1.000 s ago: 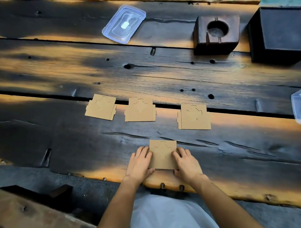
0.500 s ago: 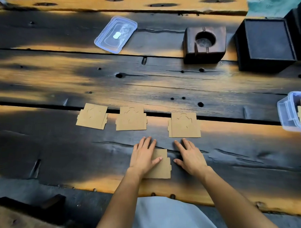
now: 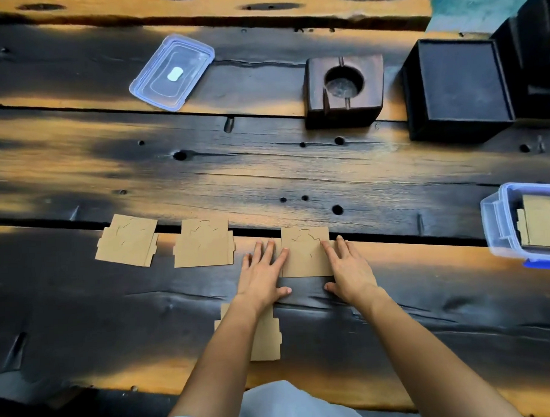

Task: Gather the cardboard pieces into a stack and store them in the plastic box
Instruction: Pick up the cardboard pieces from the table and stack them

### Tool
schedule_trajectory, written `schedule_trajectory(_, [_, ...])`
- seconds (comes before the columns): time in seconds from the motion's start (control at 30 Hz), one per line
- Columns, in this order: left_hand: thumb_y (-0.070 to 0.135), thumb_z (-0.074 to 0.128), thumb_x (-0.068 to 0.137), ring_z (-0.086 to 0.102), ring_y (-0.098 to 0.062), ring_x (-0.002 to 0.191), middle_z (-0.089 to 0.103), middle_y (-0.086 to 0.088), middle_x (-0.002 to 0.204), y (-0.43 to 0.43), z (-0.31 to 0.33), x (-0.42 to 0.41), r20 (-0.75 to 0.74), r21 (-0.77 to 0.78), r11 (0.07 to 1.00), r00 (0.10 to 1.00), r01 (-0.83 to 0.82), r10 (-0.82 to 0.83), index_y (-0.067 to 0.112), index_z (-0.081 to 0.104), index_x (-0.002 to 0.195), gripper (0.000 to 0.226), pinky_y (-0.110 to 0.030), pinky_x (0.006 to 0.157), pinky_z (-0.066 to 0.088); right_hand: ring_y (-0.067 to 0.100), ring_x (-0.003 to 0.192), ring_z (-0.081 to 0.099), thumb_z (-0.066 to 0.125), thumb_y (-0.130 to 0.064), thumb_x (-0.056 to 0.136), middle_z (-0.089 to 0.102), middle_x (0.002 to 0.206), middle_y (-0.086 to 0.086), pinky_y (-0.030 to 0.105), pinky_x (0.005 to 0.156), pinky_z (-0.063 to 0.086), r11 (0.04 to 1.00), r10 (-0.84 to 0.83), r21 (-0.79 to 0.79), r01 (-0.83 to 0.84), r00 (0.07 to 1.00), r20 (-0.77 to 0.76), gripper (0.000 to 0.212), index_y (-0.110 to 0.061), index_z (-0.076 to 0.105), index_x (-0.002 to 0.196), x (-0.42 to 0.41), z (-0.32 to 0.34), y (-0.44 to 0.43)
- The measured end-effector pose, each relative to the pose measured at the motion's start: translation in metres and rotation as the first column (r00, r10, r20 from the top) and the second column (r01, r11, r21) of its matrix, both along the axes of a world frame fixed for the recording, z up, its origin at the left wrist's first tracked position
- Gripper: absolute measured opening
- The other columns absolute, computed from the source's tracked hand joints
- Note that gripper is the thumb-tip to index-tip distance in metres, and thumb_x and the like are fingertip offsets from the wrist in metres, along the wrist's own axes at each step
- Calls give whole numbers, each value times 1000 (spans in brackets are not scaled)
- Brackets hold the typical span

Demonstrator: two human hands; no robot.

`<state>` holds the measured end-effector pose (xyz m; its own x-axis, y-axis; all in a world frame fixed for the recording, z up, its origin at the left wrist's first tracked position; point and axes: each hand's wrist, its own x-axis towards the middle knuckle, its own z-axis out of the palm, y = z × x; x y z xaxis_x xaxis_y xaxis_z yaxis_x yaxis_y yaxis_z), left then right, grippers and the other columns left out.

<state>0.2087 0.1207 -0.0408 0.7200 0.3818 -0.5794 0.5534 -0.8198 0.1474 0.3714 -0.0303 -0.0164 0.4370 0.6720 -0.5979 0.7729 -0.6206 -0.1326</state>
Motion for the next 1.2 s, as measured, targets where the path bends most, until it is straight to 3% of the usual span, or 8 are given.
schedule_trajectory(0.17, [63, 67, 89, -6, -35, 160, -4, -8, 175, 8, -8, 18, -34, 4, 1000, 999, 25, -24, 35, 7, 164, 100, -54, 127, 12, 35, 153, 21, 82, -44, 79, 20, 166, 16, 44, 124, 24, 999, 42, 21, -41, 998, -49, 106, -21, 17, 159, 21, -11, 8])
schedule_trajectory(0.3, [56, 71, 89, 2, -34, 160, 5, -8, 175, 14, -9, 24, -20, 4, 999, 998, 51, -51, 32, 11, 164, 100, -52, 127, 15, 33, 142, 34, 82, -44, 78, 35, 157, 12, 42, 116, 33, 995, 66, 76, -61, 996, -65, 100, -22, 25, 157, 31, -18, 11])
schedule_trajectory(0.8, [49, 63, 98, 19, -32, 158, 23, -9, 171, 24, 11, 12, 37, 85, 988, 990, 131, -135, 22, 26, 161, 78, -48, 124, 22, 33, 143, 36, 77, -43, 85, 37, 159, 11, 42, 119, 33, 991, 71, 122, -62, 995, -71, 92, -19, 25, 158, 16, -4, 15])
schedule_trajectory(1.2, [52, 58, 99, 23, -30, 155, 25, -9, 170, 24, 36, -99, 23, 98, 990, 995, 99, -102, 23, 23, 163, 78, -43, 124, 23, 33, 135, 44, 77, -47, 82, 45, 152, 11, 41, 115, 38, 976, 172, 150, -159, 982, -82, 94, -18, 27, 155, -77, 10, 27])
